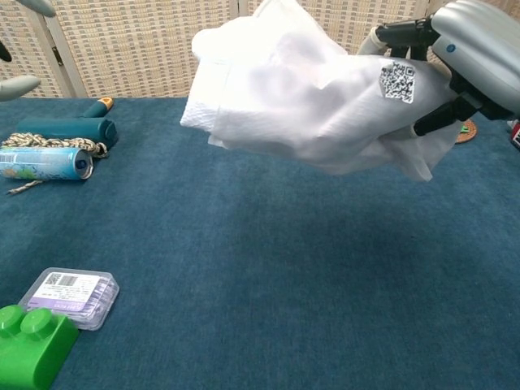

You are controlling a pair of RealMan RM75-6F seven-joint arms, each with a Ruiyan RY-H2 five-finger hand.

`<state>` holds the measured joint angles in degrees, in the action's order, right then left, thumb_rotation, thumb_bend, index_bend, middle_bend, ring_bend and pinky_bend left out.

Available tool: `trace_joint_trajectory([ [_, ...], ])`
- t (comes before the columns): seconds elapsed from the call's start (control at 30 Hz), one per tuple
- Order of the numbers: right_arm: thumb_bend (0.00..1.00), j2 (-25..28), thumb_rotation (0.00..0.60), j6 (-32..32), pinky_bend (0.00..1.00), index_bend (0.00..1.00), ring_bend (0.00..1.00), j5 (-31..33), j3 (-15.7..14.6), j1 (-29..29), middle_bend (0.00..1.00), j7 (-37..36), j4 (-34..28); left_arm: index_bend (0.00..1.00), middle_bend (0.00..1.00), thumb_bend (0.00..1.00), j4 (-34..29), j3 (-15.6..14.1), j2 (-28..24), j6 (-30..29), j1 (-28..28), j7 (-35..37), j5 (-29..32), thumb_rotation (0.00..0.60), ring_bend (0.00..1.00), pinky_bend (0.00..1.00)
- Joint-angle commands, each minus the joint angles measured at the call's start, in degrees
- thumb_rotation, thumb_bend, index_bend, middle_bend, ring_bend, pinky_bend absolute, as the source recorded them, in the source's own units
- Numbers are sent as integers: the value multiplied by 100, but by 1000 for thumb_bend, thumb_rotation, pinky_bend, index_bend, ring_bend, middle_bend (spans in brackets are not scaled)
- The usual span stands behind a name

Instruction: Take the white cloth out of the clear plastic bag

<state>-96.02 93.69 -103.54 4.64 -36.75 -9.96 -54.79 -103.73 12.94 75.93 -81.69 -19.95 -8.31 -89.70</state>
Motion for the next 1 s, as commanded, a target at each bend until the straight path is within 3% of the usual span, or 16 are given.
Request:
trace_joint_trajectory([
  [0.03, 594, -41, 600, -9, 709, 551, 593, -8, 17, -42, 621, -5, -5, 263, 31, 246, -78, 38, 5, 53, -90, 50, -33, 600, 67, 348],
  [0.27, 593, -164, 600, -21, 709, 551, 593, -28, 60, -169, 621, -27, 20, 260, 0, 142, -239, 58, -7, 109, -282, -1, -187, 600, 21, 301],
  [1.0, 594, -420, 600, -9, 709, 551, 593, -3, 187, -449, 621, 1, 123, 325, 0, 131, -312, 39, 327, 455, -783, -221, -51, 600, 0, 256],
])
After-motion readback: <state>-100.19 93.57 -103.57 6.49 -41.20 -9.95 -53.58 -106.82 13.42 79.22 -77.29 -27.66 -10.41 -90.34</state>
